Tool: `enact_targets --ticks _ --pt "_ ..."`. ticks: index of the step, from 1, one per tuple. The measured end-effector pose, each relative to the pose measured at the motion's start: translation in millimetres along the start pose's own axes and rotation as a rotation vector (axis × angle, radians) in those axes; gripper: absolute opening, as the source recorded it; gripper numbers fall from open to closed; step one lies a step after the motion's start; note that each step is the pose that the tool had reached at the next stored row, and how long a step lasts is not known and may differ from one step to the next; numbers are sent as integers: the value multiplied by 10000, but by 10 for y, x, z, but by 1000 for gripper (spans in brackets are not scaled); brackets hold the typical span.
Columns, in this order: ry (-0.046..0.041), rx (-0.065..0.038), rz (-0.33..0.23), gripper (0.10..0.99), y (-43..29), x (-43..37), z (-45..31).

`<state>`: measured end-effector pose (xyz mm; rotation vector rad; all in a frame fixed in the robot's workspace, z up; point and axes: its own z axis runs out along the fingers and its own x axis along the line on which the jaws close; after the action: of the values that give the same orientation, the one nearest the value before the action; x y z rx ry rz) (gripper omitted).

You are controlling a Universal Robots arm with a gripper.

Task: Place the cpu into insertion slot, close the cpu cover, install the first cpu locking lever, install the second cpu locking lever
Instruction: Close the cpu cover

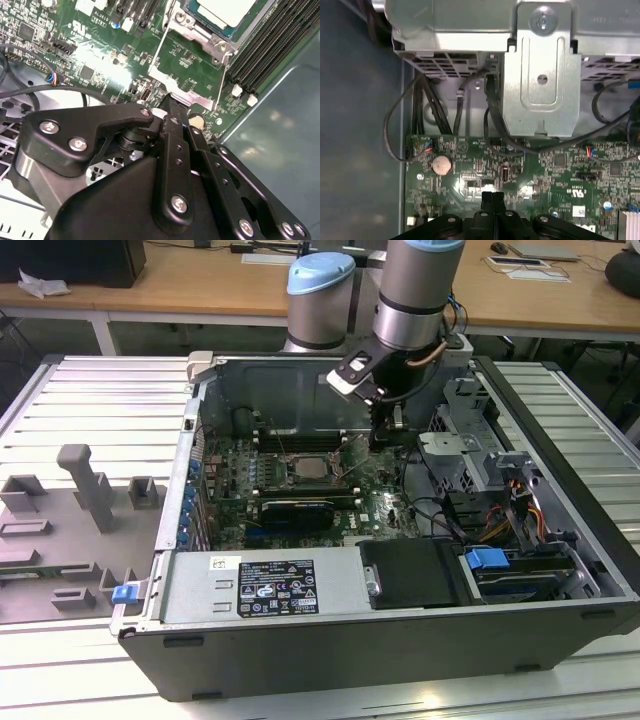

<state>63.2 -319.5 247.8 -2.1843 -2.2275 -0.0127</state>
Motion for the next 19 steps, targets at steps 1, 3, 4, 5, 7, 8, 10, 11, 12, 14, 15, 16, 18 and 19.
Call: enact_targets --ticks 1,3,4,5,7,8,10,11,12,14,15,16,18,19 --pt "0 1 -2 106 -8 0 0" --pt "1 1 -3 106 -17 0 1" --pt "0 1 -2 106 -21 0 0" --pt "0 1 -2 106 -39 1 0" --pt "0 1 -3 106 -49 1 1" --pt "0 1 -3 106 -55 1 1" --pt "1 1 -3 106 -71 1 1" --pt "0 1 -3 106 -76 1 1" --pt "0 1 -2 106 -89 2 1" --pt "0 1 -2 106 -107 2 1" --pt "0 2 -3 106 -117 2 1" --pt "1 1 -2 106 -127 2 1" --pt "0 1 -2 106 -137 3 1" --pt "1 1 -2 106 -146 3 2"
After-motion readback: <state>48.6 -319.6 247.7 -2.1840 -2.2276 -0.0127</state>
